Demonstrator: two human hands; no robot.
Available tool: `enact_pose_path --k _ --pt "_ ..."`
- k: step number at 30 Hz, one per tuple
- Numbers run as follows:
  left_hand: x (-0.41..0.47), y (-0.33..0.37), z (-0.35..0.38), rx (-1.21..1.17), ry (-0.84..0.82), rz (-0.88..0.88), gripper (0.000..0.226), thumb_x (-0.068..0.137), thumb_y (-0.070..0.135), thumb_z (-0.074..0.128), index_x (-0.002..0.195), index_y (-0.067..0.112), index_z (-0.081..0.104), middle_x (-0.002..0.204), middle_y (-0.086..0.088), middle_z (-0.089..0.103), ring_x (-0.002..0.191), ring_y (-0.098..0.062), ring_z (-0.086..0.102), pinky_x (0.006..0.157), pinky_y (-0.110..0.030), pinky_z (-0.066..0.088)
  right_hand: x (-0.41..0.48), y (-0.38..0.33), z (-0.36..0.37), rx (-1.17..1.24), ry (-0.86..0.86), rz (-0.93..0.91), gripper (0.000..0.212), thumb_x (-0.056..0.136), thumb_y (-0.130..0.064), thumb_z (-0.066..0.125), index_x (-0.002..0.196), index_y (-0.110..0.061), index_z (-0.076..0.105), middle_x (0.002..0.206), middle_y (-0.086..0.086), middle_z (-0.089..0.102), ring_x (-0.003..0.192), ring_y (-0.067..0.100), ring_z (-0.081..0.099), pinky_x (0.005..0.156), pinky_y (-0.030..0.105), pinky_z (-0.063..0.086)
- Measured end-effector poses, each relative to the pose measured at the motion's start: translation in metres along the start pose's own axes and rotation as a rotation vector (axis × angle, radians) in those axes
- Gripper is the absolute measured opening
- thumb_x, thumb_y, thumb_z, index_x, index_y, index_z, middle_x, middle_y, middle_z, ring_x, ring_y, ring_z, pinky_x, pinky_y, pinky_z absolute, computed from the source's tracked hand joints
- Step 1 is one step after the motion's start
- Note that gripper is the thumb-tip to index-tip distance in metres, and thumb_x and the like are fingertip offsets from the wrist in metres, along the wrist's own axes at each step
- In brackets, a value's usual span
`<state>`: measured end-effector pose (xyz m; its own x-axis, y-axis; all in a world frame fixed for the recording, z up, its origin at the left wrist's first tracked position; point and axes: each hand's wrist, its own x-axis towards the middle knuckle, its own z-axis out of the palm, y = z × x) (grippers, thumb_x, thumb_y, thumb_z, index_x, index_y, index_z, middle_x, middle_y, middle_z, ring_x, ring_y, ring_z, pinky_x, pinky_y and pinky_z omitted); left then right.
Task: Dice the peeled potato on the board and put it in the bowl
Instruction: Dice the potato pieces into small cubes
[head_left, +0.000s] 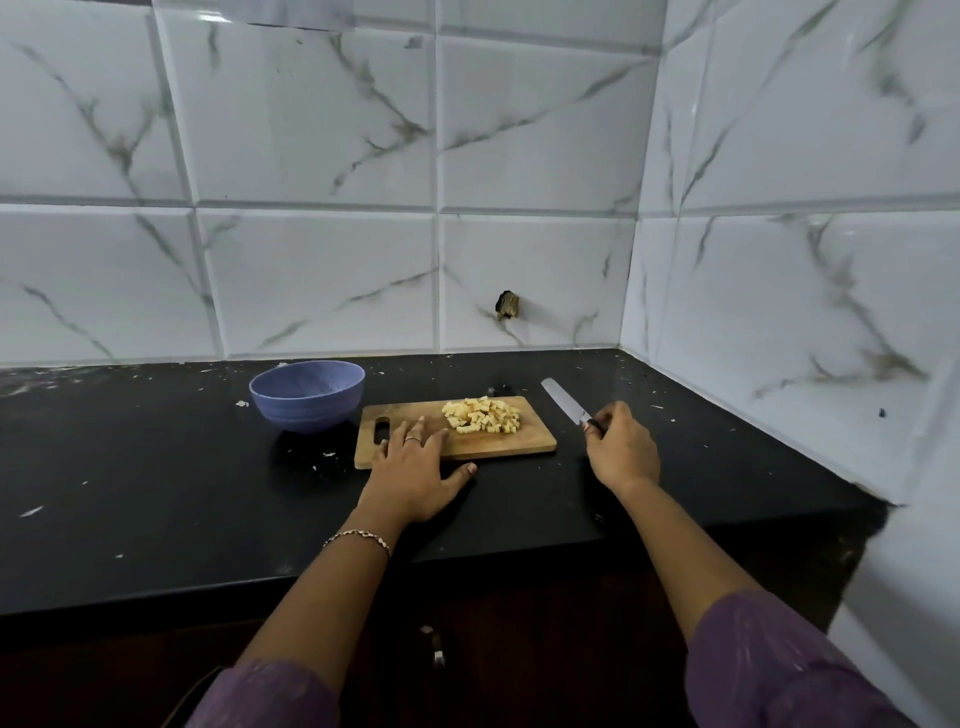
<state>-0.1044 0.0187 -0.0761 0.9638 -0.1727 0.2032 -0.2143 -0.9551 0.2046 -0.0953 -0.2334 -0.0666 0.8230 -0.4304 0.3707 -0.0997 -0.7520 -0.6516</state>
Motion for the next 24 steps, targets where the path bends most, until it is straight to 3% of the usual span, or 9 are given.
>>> enact_pose_path --k 6,11,18,21,24 --pt "-0.001 0.005 -0.001 0.124 0.081 0.065 0.070 0.095 0.064 0.035 0.152 0.024 0.031 0.163 -0.005 0.019 0.150 -0.025 0.010 0.121 -0.049 0.011 0.000 0.005 -0.005 0.021 -0.013 0.085 0.025 0.087 -0.016 0.071 0.109 -0.017 0.057 0.110 0.005 0.067 0.106 0.027 0.062 0.084 0.034 0.048" --pt "0.008 0.012 -0.003 0.314 0.122 0.180 0.071 0.095 0.067 0.026 0.151 0.023 0.031 0.161 -0.005 0.023 0.149 -0.024 0.015 0.120 -0.052 0.011 0.005 0.001 -0.002 -0.047 -0.013 0.115 0.018 0.090 -0.030 0.069 0.103 -0.023 0.059 0.105 0.001 0.067 0.101 0.023 0.063 0.076 0.031 0.047" --pt "0.018 0.019 0.000 0.249 0.112 0.092 0.054 0.096 0.060 0.034 0.128 0.021 0.054 0.142 -0.006 0.049 0.132 -0.024 0.041 0.108 -0.043 0.033 0.013 -0.002 0.004 -0.188 -0.007 0.082 0.023 0.090 -0.037 0.066 0.106 -0.020 0.062 0.106 0.001 0.067 0.103 0.023 0.063 0.072 0.029 0.043" --pt "0.021 0.016 0.003 0.115 0.095 0.047 0.047 0.096 0.056 0.041 0.124 0.022 0.054 0.131 -0.005 0.057 0.124 -0.023 0.048 0.102 -0.040 0.042 0.015 -0.001 0.008 -0.265 0.005 0.027 0.026 0.090 -0.039 0.064 0.106 -0.018 0.063 0.107 0.003 0.066 0.104 0.025 0.063 0.076 0.032 0.049" --pt "0.024 0.011 0.006 0.033 0.097 0.029 0.044 0.095 0.054 0.046 0.125 0.023 0.053 0.133 -0.002 0.056 0.126 -0.022 0.048 0.104 -0.041 0.041 0.016 -0.001 0.009 -0.288 0.021 0.000 0.028 0.089 -0.039 0.065 0.108 -0.018 0.064 0.108 0.003 0.066 0.104 0.025 0.063 0.079 0.035 0.053"
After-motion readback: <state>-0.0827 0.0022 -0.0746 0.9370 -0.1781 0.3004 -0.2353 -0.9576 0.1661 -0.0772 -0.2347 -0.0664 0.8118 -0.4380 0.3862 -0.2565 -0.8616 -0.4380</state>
